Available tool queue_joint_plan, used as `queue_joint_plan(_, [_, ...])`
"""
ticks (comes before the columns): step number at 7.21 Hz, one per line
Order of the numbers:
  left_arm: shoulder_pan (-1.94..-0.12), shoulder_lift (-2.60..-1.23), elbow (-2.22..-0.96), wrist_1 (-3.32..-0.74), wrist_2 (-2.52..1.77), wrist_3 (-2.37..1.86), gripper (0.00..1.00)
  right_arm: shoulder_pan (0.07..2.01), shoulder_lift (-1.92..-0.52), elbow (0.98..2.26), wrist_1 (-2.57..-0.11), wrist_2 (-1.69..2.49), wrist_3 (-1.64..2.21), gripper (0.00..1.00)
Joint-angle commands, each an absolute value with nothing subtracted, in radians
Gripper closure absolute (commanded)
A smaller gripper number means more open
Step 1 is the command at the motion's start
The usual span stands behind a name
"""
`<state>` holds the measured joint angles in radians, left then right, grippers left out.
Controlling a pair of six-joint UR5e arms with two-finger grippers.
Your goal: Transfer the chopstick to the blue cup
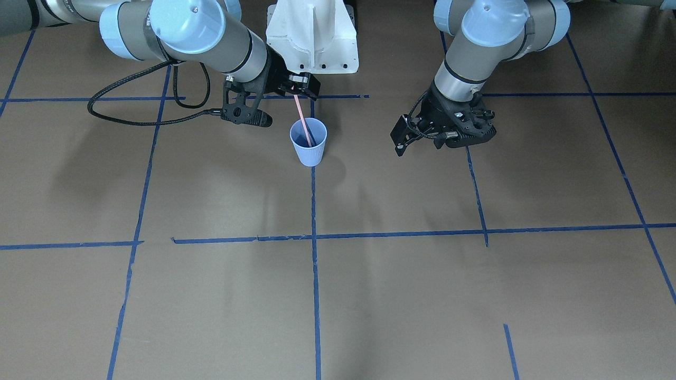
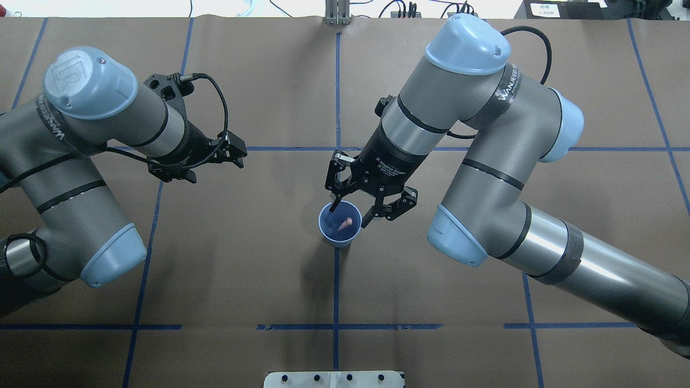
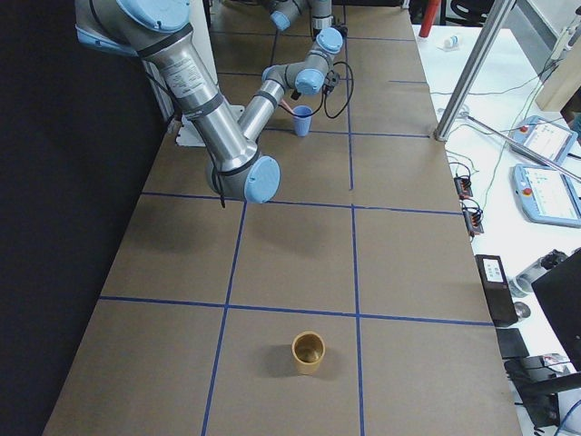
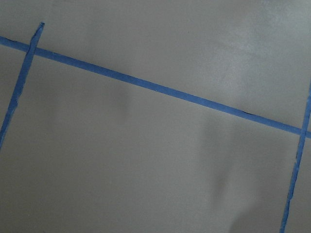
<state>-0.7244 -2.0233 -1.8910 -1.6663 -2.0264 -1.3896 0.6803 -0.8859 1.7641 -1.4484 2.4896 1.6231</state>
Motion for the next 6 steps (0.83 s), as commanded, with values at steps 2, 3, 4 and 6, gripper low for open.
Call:
queue_joint_plan(2, [-0.732,-1.975,-1.922,-1.666,-2.031,-1.321,0.0,0.822,-1.051,1.929,-1.454,2.499,1.62,0.01])
queue_joint_plan(3, [-0.736,-1.95,-1.927,-1.666,-2.033,-1.272,0.0,0.881,-1.128,1.953,-1.453,2.488,1.599,0.01])
queue_joint_plan(4, [-0.742,-1.916,-1.931,-1.667,-2.034,-1.209,0.0,0.943,-1.208,1.954,-1.453,2.482,1.485,0.01])
queue_joint_plan(6, [-0.793,-1.797,-1.982,-1.666,-2.037,-1.047,0.0,1.058,-1.395,1.956,-1.453,2.417,1.102,0.01])
